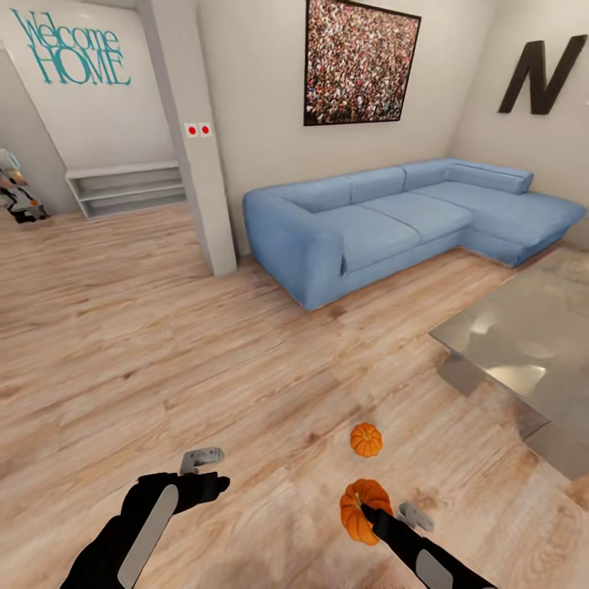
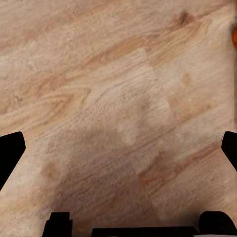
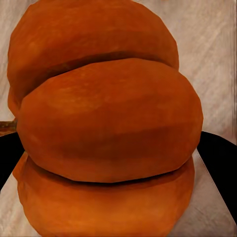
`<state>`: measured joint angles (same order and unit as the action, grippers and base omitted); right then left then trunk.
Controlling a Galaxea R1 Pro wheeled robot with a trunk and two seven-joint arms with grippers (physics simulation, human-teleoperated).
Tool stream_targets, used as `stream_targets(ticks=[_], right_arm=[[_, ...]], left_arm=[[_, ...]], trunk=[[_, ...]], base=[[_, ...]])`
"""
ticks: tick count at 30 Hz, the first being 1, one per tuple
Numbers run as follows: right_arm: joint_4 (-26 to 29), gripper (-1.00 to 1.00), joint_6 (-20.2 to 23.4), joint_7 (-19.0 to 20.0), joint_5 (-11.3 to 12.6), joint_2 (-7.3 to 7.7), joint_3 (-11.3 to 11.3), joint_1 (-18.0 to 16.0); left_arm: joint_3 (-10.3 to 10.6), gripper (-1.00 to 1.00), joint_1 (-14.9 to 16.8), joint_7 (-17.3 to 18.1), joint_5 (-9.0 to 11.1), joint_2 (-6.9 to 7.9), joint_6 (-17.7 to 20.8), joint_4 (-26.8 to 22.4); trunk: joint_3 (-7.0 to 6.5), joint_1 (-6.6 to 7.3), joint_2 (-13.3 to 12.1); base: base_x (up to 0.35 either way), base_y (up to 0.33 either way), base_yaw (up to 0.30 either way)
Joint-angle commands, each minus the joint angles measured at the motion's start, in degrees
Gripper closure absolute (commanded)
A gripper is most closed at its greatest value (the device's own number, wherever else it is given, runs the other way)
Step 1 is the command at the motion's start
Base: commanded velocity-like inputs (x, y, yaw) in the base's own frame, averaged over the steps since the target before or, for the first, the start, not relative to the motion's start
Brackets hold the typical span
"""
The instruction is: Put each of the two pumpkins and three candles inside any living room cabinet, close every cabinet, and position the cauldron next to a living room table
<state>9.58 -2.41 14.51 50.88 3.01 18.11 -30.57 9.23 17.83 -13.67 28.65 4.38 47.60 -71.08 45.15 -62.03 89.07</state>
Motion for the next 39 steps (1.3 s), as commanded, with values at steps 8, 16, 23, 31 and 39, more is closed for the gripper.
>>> stream_targets(ticks=[8,16,23,31,39], right_arm=[[-0.1,1.00,-0.2,0.2,0.6,-0.01,0.4,-0.1],[-0.1,1.00,-0.2,0.2,0.6,0.06,0.4,-0.1],[-0.1,1.00,-0.2,0.2,0.6,0.09,0.4,-0.1],[-0.1,1.00,-0.2,0.2,0.6,0.04,0.4,-0.1],[-0.1,1.00,-0.2,0.2,0.6,0.00,0.4,-0.1]], left_arm=[[0.1,-1.00,0.0,-0.6,0.6,0.10,0.1,0.0],[0.1,-1.00,0.0,-0.6,0.6,0.10,0.1,0.0],[0.1,-1.00,0.0,-0.6,0.6,0.09,0.1,0.0],[0.1,-1.00,0.0,-0.6,0.6,0.07,0.1,0.0],[0.1,-1.00,0.0,-0.6,0.6,0.03,0.1,0.0]], trunk=[[0.04,0.00,0.0],[0.04,0.00,0.0],[0.04,0.00,0.0],[0.04,0.00,0.0],[0.04,0.00,0.0]], base=[[0.000,0.000,-0.279],[0.130,0.037,-0.279],[0.264,0.163,-0.279],[0.271,0.196,-0.279],[0.271,0.212,-0.279]])
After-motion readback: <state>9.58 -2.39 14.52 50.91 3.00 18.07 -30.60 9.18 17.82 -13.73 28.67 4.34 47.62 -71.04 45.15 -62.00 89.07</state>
